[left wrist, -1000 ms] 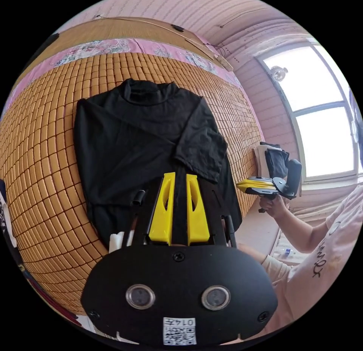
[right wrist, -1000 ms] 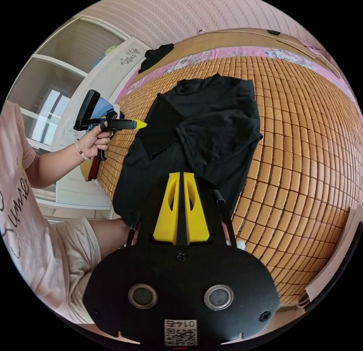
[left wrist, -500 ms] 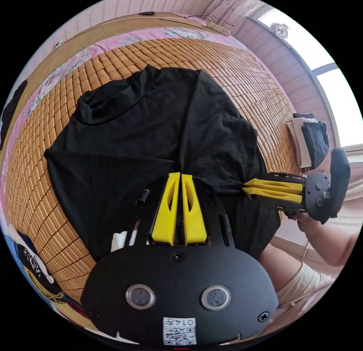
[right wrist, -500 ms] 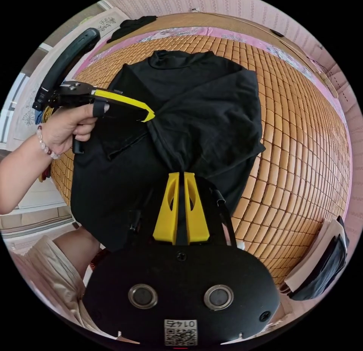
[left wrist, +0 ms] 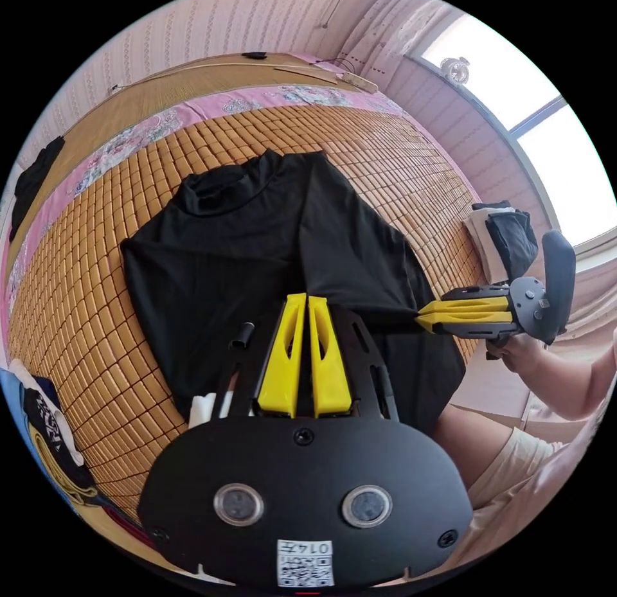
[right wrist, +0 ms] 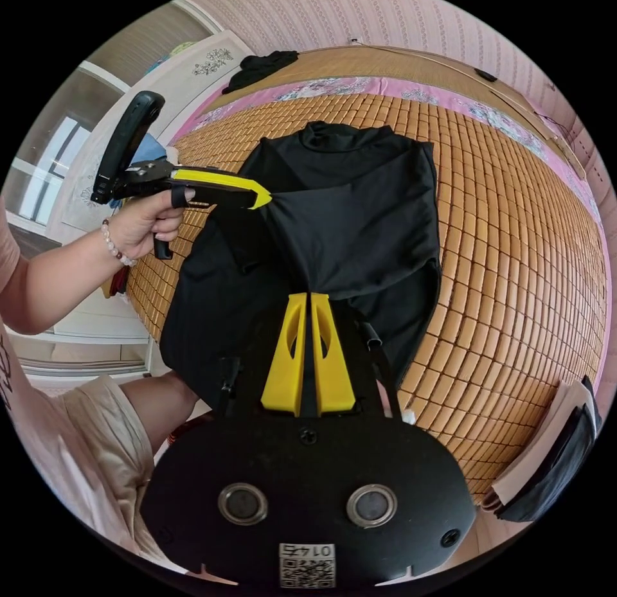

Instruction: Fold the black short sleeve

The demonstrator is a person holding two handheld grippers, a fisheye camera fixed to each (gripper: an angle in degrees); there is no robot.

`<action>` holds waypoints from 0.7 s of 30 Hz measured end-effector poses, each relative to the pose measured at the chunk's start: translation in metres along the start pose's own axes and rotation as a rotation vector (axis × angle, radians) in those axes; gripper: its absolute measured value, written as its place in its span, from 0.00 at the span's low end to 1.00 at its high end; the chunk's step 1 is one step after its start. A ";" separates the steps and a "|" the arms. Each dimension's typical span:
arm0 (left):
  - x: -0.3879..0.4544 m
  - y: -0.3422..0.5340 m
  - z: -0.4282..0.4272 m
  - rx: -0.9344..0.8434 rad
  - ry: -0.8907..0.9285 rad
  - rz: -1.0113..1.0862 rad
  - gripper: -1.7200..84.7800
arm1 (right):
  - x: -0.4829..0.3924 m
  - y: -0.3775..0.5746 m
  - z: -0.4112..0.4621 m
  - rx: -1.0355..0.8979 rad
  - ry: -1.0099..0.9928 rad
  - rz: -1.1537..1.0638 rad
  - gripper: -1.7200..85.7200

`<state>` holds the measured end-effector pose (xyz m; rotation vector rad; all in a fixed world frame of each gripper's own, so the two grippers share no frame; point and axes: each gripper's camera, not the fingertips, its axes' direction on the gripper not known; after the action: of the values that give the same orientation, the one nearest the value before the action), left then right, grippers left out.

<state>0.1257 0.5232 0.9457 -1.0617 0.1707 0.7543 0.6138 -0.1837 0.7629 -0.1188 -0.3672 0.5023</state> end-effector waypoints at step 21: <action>-0.227 0.027 -0.065 0.140 -0.080 -0.391 0.14 | 0.163 -0.174 0.020 0.089 0.140 0.123 0.11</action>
<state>-0.0460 0.3677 1.0007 -0.8944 -0.0527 0.4237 0.8164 -0.2554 0.8679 -0.0901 -0.2005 0.6273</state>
